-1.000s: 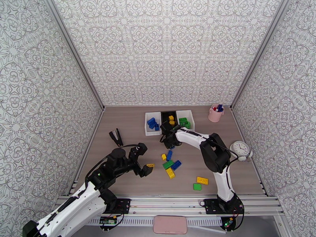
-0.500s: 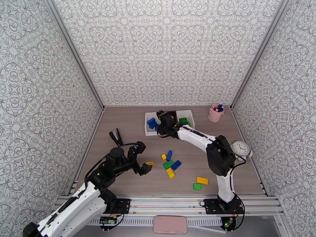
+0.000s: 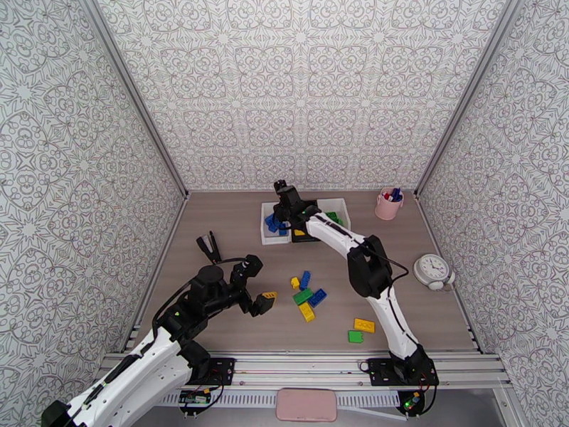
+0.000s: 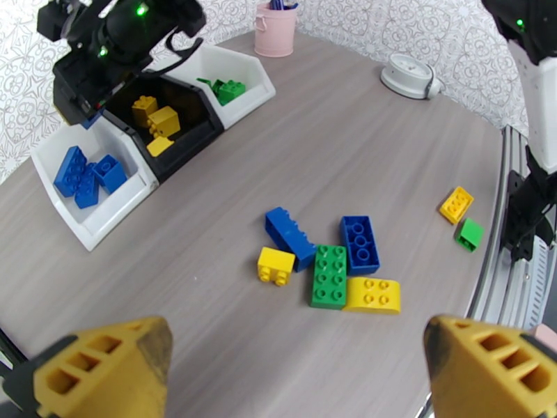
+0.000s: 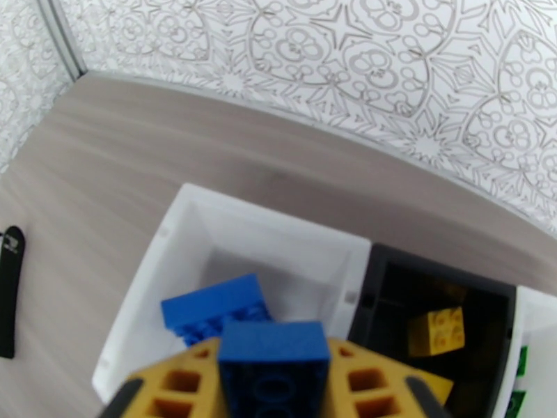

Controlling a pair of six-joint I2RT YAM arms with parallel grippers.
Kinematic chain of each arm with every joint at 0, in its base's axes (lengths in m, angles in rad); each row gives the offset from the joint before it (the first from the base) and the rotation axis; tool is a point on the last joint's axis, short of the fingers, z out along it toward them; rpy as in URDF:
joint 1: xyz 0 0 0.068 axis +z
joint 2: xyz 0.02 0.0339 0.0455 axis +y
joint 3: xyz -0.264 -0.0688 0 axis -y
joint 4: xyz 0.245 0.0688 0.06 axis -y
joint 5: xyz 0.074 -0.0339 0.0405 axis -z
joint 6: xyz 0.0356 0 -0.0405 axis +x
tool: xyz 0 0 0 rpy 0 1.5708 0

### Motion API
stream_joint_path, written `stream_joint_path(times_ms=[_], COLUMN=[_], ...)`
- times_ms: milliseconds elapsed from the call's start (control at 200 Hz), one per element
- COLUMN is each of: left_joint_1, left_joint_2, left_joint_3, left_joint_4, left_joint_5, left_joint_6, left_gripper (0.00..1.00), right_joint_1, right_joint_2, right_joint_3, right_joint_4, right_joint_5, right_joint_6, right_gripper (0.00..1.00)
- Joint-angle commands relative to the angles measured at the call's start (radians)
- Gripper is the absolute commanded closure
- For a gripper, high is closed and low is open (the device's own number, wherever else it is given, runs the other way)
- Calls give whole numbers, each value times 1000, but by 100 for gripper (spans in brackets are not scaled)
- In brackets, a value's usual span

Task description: Sort the legos into containers by color

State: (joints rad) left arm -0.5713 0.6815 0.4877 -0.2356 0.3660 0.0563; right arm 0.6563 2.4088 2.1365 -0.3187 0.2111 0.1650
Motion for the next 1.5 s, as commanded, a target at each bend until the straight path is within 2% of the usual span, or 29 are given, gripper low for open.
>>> stream_joint_path(times_ms=[0, 80, 145, 255, 350, 470, 625, 705, 810, 930, 1040, 1280, 1496], left_joint_1=[-2, -6, -7, -6, -15, -43, -79, -85, -119, -166, -198, -208, -206], left_joint_2=[-9, -9, -7, -4, -6, -2, 12, 22, 52, 148, 281, 553, 776], left_joint_3=[0, 0, 2, 13, 21, 40, 52, 48, 0, -31, 4, 225, 464], left_joint_4=[-23, -27, -25, -42, -57, -60, -20, 13, 137, 278, 335, 170, -75], left_joint_5=[1, -7, -16, -31, -71, -150, -182, -246, -322, -384, -432, -476, -485], left_joint_6=[5, 6, 3, -8, -31, -100, -158, -230, -310, -357, -374, -391, -437], left_gripper=[0, 0, 0, 0, 0, 0, 0, 1, 0, 0, 0, 1, 3], right_joint_1=[-5, -6, -6, -6, -6, -6, -6, -6, -6, -6, -4, -1, 0], right_joint_2=[53, 82, 89, 40, -67, -252, -474, -593, -737, -877, -993, -1226, -1346], right_joint_3=[104, 174, 212, 173, 23, -293, -619, -775, -951, -1100, -1228, -1510, -1598], right_joint_4=[25, -2, -27, -22, 62, 254, 376, 425, 471, 470, 471, 534, 471], right_joint_5=[43, 43, 56, 65, 55, 34, 44, 42, 36, 24, 5, -22, -80], right_joint_6=[-24, -27, -24, -19, -18, -1, 18, 41, 62, 62, 77, 137, 88], right_gripper=[68, 62, 49, 36, 25, 17, 14, 13, 12, 9, 9, 9, 10])
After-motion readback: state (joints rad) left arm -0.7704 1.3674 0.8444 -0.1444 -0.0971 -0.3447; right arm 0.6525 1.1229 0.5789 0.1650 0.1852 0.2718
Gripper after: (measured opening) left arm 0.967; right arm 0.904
